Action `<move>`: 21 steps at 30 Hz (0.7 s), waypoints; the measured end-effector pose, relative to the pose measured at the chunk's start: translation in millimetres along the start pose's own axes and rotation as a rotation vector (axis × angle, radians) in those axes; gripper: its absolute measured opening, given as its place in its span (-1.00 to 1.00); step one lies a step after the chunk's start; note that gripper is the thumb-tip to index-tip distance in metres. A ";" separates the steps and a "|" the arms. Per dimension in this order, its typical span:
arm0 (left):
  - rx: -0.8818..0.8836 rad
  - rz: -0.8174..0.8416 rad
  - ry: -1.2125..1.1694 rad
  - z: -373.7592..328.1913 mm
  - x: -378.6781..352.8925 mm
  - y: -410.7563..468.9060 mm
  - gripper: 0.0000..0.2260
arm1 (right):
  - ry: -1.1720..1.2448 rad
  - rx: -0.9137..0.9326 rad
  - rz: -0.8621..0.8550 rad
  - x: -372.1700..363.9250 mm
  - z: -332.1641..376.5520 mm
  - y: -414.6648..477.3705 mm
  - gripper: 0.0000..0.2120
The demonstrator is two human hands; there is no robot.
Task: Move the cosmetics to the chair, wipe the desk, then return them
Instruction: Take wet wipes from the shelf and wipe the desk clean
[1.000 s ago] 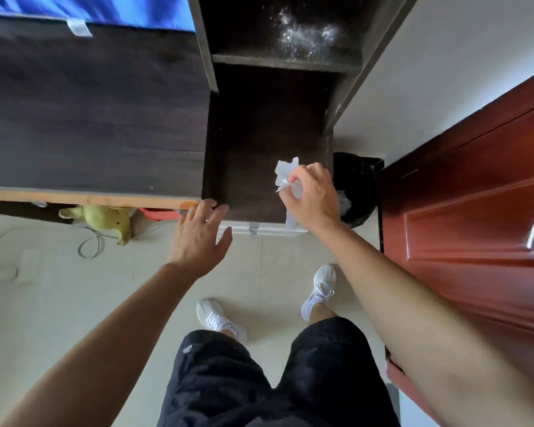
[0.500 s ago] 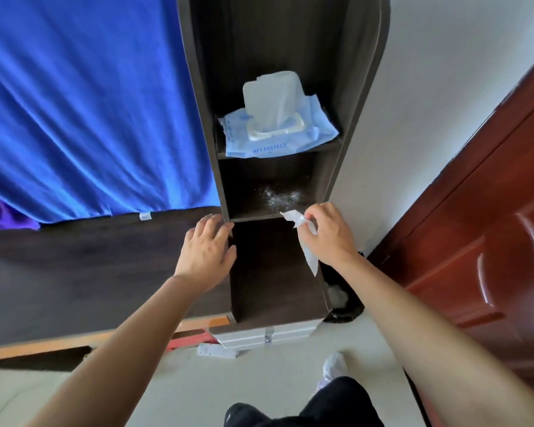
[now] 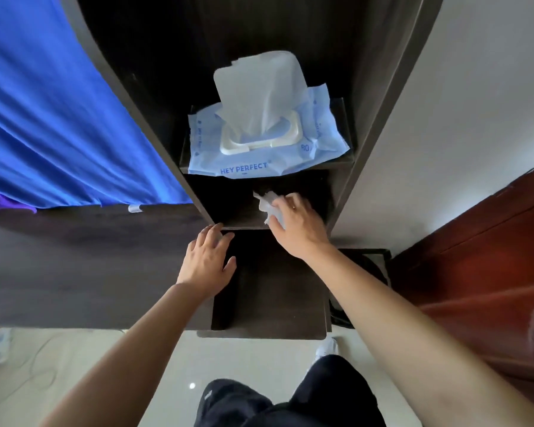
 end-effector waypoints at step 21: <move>-0.182 0.009 -0.040 -3.1 -42.1 32.6 -0.37 | -0.236 -0.212 0.322 -54.7 -20.2 9.6 -0.53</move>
Point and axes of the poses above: each hand's wrist, its own y-axis towards the middle knuckle, its own x-axis out of the back of the hand, z = x × y, the point moved 7 cm from there along y, towards the middle knuckle, and after that the axes turned 8 degrees about y, right-handed, at the moved point
